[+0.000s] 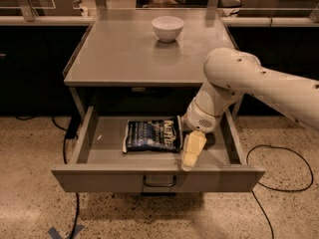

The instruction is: Pick blue chip bag from top drawer and place on counter

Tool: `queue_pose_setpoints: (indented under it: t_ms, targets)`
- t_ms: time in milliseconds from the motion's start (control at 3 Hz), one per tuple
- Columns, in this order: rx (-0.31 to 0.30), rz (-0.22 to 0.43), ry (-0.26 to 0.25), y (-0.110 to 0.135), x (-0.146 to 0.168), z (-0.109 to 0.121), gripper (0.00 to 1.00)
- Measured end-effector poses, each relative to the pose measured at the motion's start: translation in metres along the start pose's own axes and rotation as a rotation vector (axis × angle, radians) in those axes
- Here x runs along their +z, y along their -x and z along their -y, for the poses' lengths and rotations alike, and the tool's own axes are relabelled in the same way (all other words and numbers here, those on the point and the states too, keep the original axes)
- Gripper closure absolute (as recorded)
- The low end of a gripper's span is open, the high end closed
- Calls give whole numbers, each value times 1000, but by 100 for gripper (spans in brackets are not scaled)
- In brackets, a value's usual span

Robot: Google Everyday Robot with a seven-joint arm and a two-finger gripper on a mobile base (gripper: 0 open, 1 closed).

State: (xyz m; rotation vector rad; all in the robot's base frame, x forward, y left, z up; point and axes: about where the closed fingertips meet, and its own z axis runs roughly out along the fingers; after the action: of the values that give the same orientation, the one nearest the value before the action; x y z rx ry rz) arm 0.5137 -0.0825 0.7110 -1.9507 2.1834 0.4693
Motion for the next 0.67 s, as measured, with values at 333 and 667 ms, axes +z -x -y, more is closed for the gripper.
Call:
queue_pose_setpoints:
  t_ms: [333,667]
  targets:
    - [0,0,0,0,0,0,0]
    - [-13,25,-32,7,11,7,0]
